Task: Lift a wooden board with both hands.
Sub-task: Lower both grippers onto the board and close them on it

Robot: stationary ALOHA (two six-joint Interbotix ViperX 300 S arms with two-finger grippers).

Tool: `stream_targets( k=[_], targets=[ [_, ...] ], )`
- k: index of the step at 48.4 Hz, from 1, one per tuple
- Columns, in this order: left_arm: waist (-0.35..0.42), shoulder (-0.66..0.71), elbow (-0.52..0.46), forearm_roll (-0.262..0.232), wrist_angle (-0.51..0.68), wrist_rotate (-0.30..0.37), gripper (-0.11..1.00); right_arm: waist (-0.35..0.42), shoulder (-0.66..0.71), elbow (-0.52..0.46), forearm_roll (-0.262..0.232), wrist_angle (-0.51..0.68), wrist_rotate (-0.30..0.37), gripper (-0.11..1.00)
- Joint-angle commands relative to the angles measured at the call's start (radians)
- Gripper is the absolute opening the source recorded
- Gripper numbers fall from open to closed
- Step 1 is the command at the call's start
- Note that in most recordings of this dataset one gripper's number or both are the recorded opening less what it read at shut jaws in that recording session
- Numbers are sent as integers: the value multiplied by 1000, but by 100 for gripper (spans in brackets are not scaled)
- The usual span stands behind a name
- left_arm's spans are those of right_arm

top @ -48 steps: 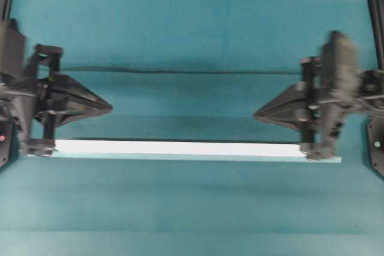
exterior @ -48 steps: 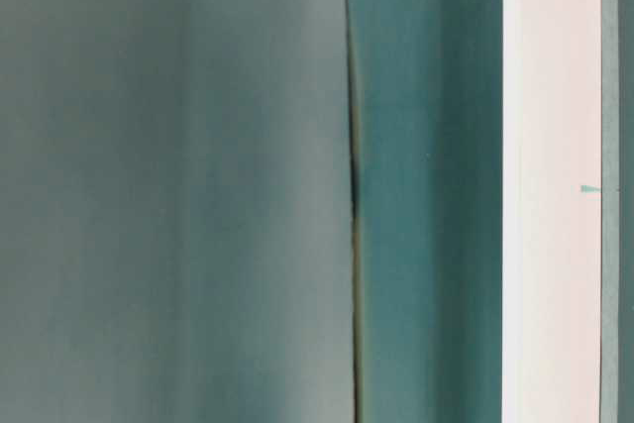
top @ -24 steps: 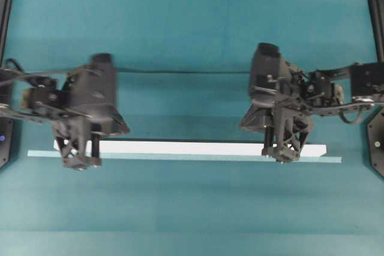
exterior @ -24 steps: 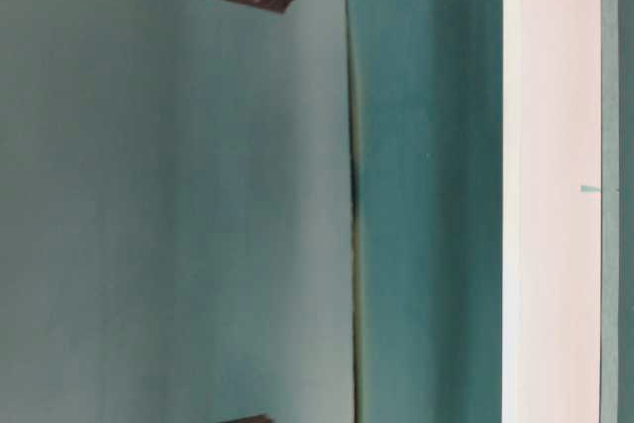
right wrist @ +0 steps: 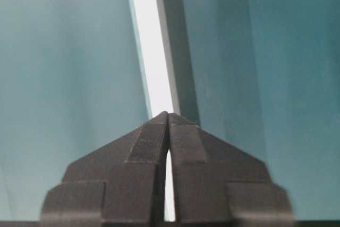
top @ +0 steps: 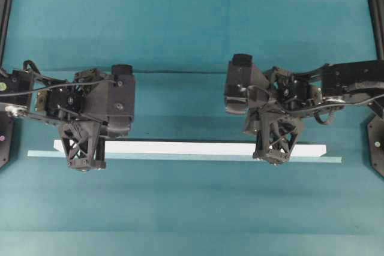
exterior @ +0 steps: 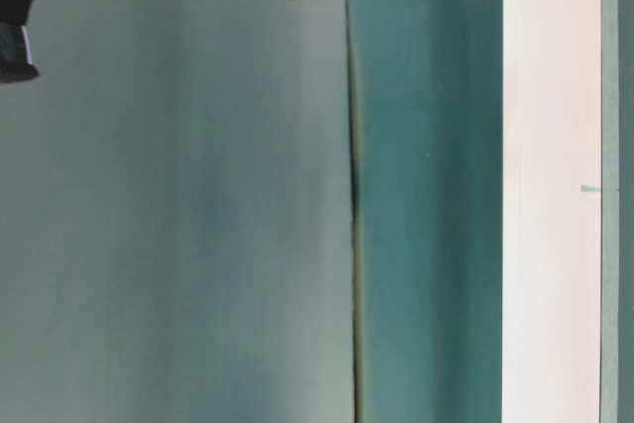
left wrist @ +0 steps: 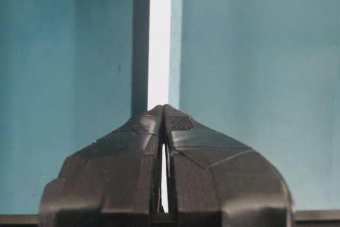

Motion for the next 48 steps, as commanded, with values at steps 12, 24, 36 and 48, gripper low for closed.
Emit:
stream_targets(
  k=[12,24,36,48],
  targets=[
    [-14,8,0,3,3,-5,47,23,15,-15,-6,11,-2,84],
    [-32,61,25,3,-9,-11,99,35,28,-15,-23,6,3,95],
    [-32,120,58,2,-64,-11,99,49,81,-2,-25,-2,3,95],
    [-31,178,74,3,-129,-8,99,67,150,18,-23,-69,3,95]
  ],
)
